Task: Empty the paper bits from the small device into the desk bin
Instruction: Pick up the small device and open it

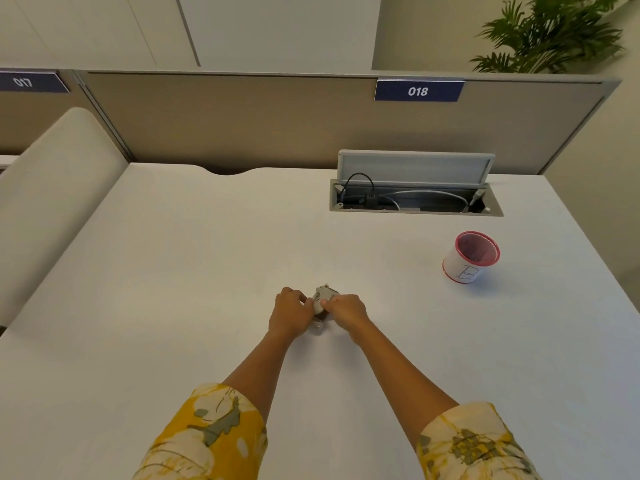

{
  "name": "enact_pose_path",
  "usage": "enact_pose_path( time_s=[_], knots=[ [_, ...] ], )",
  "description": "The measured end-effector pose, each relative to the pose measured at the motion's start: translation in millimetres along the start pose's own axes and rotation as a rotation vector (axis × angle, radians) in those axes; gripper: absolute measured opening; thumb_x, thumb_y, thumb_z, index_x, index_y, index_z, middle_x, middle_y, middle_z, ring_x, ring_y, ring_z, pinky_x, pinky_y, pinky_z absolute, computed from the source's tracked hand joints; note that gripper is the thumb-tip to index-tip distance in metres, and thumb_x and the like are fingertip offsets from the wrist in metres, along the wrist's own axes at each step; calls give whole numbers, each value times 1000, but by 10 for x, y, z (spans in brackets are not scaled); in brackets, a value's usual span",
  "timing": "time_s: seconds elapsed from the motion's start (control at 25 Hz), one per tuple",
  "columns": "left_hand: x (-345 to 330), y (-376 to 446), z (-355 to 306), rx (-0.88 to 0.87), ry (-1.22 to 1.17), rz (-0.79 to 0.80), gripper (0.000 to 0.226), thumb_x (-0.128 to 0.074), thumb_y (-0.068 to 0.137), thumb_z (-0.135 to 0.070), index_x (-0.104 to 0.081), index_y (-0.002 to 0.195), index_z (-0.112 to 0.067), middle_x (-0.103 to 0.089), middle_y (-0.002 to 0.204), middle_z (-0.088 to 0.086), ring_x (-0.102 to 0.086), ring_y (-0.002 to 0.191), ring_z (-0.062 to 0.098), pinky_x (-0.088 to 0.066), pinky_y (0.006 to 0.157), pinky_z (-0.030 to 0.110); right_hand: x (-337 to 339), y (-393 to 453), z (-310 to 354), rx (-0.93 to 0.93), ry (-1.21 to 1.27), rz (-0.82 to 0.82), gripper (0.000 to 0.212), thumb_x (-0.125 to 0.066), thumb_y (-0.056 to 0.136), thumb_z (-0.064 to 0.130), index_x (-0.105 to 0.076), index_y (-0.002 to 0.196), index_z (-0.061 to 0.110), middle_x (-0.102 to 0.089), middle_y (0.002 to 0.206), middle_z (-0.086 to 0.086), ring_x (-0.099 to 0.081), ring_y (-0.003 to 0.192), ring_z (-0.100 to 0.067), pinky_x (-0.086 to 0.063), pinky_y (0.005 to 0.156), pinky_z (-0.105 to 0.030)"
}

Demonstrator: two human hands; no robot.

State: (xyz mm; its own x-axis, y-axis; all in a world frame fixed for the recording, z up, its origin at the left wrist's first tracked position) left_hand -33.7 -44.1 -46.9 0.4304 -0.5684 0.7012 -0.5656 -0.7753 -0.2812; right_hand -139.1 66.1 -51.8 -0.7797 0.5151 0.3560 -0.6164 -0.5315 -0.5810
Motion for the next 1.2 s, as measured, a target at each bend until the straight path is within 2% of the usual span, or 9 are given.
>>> enact_pose_path(
  time_s=[0.08,0.16,0.2,0.32,0.48,0.6,0.76,0.96,1.2],
  knots=[
    [-13,14,-7,19,-48,4,27,-55,94,-20,-69,106,0,-65,110,14,-62,101,29,-48,81,33,1,-24,27,29,-21,80,19,-65,89,24,-73,81,8,-68,92,-8,-57,80,-20,-43,70,-28],
    [-65,16,22,136,-232,58,23,-53,92,-13,-69,101,1,-66,95,12,-62,89,28,-47,75,32,18,-76,61,78,-38,136,33,-65,89,23,-57,57,19,-57,71,0,-46,64,-14,-34,58,-25],
    [-125,2,39,230,-400,117,21,-51,90,-10,-68,97,1,-65,89,12,-61,83,27,-48,74,34,43,-98,77,109,-46,149,38,-64,89,23,-50,54,20,-52,67,1,-41,61,-14,-30,56,-26],
    [-286,-154,14,450,-794,315,21,-48,93,-14,-65,103,-6,-68,92,13,-66,79,27,-55,72,38,114,-149,140,221,-93,221,28,-61,93,22,-53,68,11,-51,75,-7,-41,70,-19,-30,66,-32],
    [-388,-250,-19,492,-1006,414,34,-40,100,-20,-66,116,-6,-71,102,11,-69,82,27,-58,71,39,282,-171,145,303,-58,209,20,-65,90,23,-65,82,5,-65,87,-9,-57,81,-19,-40,75,-32],
    [-461,-295,-34,482,-1033,470,32,-43,101,-17,-64,123,-6,-70,111,12,-69,88,27,-58,84,47,427,-152,48,286,57,160,21,-72,85,29,-74,97,12,-74,102,-2,-68,94,-14,-51,83,-28],
    [-488,-289,-56,463,-1054,473,31,-40,104,-18,-59,128,-10,-62,116,9,-63,98,29,-54,92,51,677,-58,-132,119,405,-50,20,-63,92,26,-70,101,10,-71,102,-9,-69,91,-20,-57,83,-28],
    [-487,-300,-133,374,-929,538,32,-40,104,-20,-68,121,-19,-67,111,7,-66,92,25,-61,77,43,471,-27,-168,-8,635,113,26,-56,97,24,-72,102,3,-74,98,-9,-70,87,-16,-56,72,-22],
    [-453,-286,-160,318,-843,553,31,-43,104,-19,-67,124,-17,-68,109,9,-68,92,25,-61,71,39,427,0,-204,-65,661,98,20,-58,97,19,-70,95,3,-73,91,-9,-68,81,-16,-55,70,-25]
  ],
)
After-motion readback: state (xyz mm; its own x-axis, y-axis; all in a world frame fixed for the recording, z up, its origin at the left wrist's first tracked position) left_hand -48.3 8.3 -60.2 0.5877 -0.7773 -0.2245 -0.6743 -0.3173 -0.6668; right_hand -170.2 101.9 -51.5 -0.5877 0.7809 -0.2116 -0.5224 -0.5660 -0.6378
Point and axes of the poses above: each hand's wrist, its own y-axis towards the middle knuckle, its own x-axis out of the back of the hand, z = x × y, the point moved 8 cm from there along y, towards the middle knuckle
